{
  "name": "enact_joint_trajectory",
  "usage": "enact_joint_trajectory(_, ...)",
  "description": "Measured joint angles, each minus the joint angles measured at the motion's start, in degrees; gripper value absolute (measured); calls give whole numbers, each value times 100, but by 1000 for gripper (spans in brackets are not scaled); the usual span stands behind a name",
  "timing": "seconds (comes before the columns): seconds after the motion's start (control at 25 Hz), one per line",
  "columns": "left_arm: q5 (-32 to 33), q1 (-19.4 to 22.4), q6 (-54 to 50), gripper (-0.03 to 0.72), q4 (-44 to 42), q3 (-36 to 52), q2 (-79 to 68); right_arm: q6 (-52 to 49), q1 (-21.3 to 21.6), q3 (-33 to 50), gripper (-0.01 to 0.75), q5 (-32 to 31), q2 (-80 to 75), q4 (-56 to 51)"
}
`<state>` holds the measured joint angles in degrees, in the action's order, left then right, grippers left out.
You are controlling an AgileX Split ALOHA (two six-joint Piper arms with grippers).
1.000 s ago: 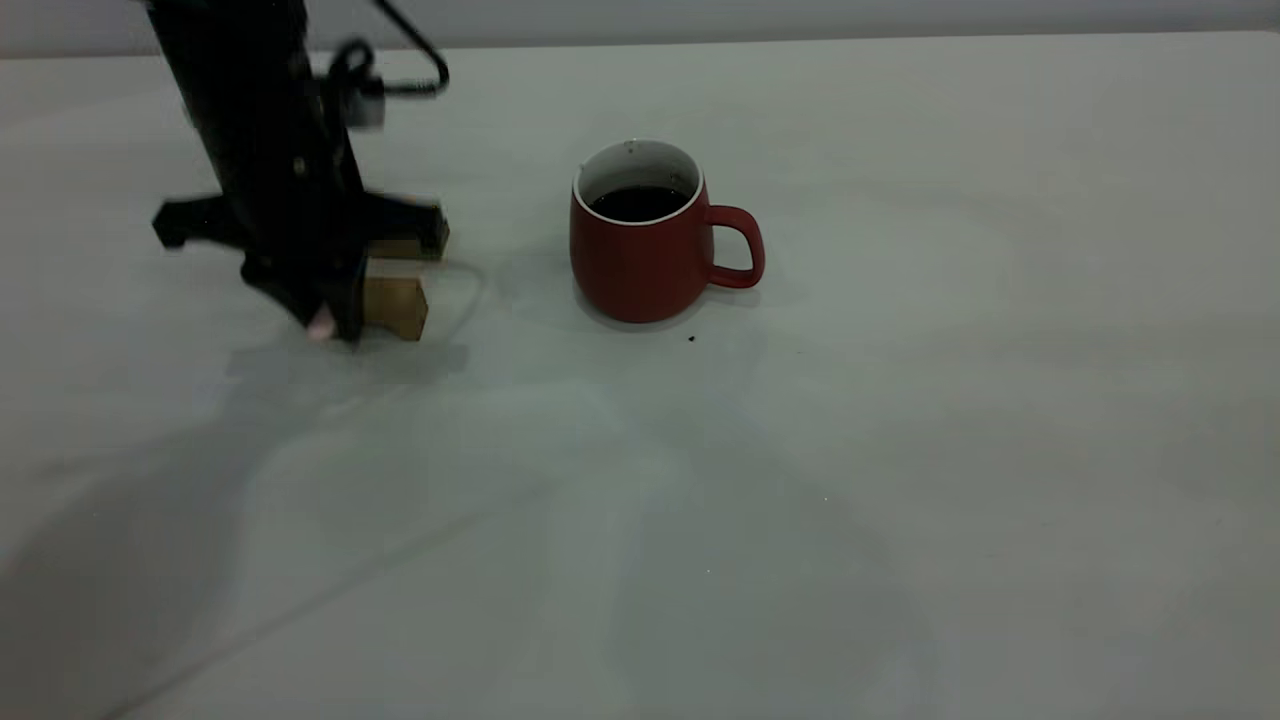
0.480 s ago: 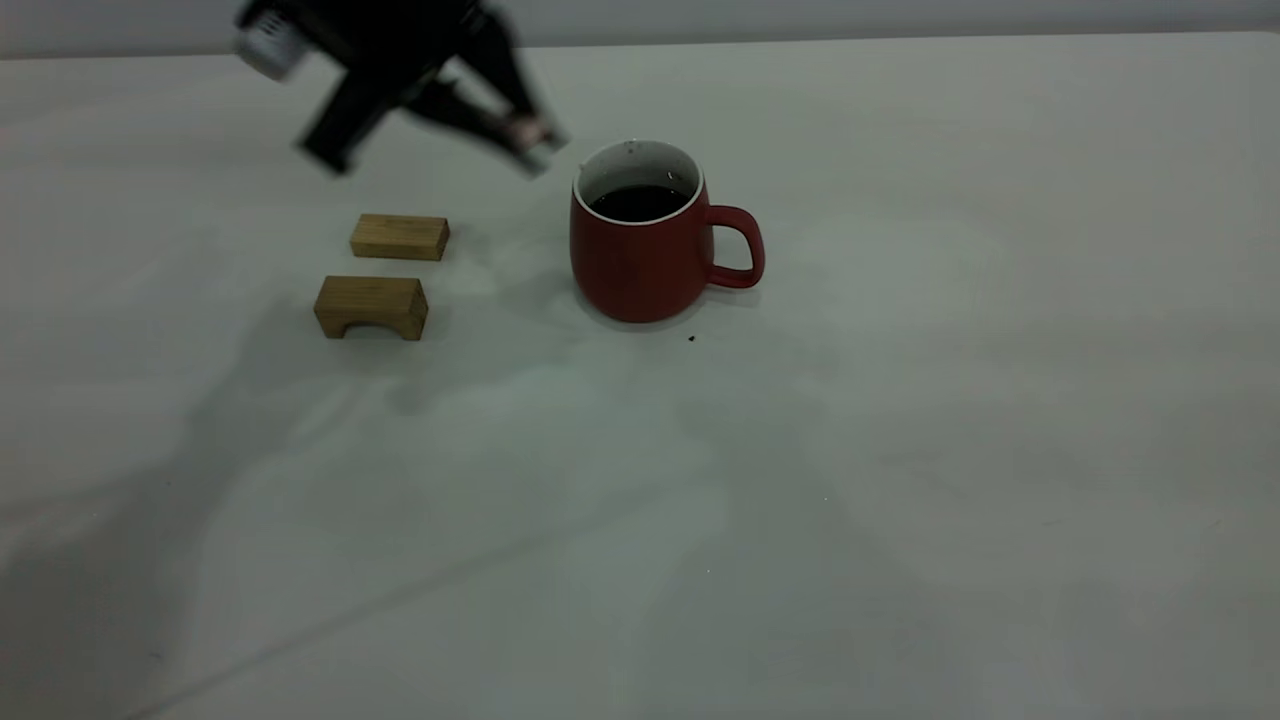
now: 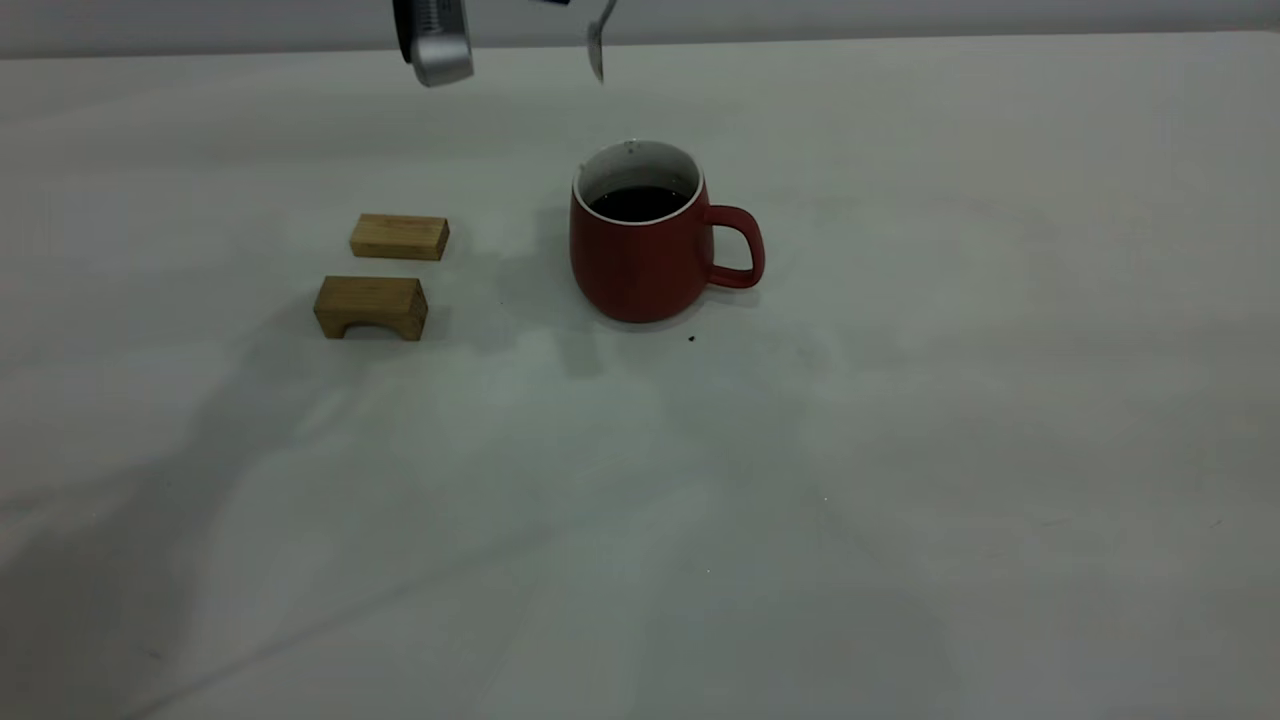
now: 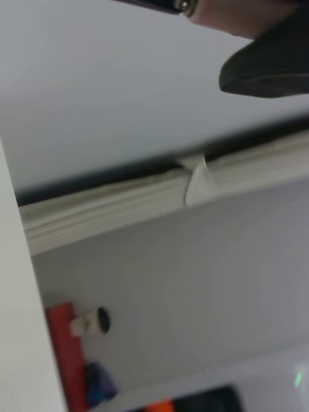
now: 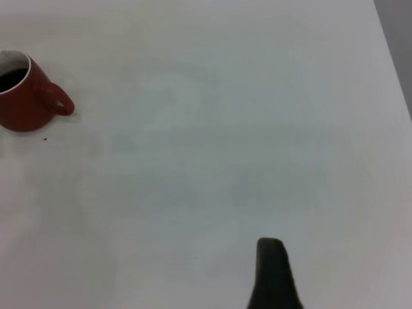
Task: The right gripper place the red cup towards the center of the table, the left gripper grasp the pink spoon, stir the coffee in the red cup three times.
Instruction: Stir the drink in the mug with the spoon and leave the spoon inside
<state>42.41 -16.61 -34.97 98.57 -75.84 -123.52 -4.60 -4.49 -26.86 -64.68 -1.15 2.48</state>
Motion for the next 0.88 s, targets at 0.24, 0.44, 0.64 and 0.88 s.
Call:
enact_joint_trajectory(0.24, -155, -29, -1392, 133, 34, 0, -18, 0, 0, 0, 582, 0, 0, 0)
enact_joint_trajectory(0.44, -834, -167, -1547, 133, 56, 0, -124, 0, 0, 0, 582, 0, 0, 0)
enact_joint_trajectory(0.64, -958, -225, -1572, 133, 61, -311, -494, 0, 0, 0, 582, 0, 0, 0)
enact_joint_trajectory(0.88, -982, -357, -1783, 133, 79, -743, -995, 0, 0, 0, 582, 0, 0, 0)
